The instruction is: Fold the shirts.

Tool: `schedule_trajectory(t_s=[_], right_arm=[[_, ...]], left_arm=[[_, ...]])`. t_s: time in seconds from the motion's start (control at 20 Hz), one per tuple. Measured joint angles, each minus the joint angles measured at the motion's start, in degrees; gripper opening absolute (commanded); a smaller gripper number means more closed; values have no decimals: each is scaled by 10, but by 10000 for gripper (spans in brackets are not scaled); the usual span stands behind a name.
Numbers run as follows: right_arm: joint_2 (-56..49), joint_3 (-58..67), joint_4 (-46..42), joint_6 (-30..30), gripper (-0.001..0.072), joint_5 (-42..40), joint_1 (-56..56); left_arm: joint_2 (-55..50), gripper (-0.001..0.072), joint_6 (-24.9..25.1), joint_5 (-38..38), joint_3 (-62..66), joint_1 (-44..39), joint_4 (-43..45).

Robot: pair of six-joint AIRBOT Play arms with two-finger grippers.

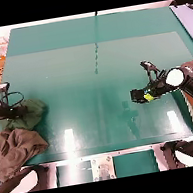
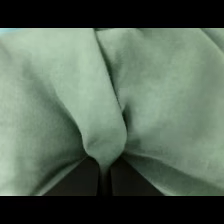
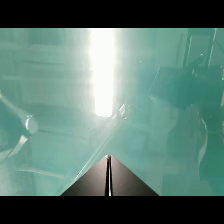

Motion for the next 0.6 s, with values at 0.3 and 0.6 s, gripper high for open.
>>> schedule_trajectory(t_s=[0.3,0.6], right_arm=[[0,0,0,0,20,0,0],[0,0,0,0,20,0,0]], left_arm=[[6,21,39,-70,147,-5,-63],[37,22,52,-121,367,-118,-201]])
